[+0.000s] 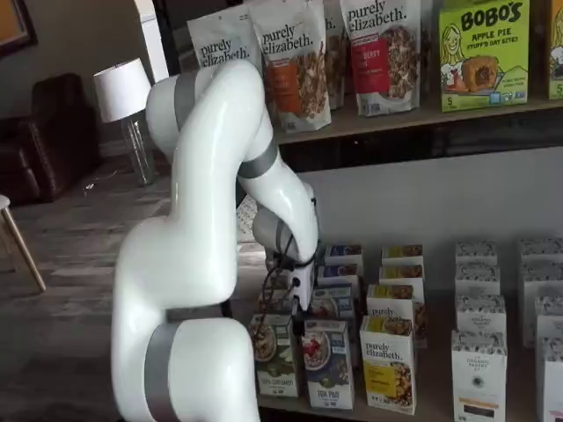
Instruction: Pick up the blue and white box that is on the bottom shelf, the second box from the left
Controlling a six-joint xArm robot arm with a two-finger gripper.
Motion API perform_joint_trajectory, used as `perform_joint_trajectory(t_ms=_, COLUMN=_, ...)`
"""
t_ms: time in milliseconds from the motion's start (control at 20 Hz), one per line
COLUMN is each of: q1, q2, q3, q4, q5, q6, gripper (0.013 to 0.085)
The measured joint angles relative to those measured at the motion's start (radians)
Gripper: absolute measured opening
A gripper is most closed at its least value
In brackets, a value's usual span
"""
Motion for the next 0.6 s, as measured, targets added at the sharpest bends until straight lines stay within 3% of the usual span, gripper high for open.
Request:
perform_joint_trajectory(t_ms=400, q1=-0.01, q2=0.053, q3=-0.055, q4=-0.104, q5=0.007, q6=0.085, gripper=0.085)
perform_joint_trajectory(t_ms=600, q1=-0.02, q2=0.092, q3=-0.096, q4=-0.112, q5=0.012, q6=0.082, gripper=0.085)
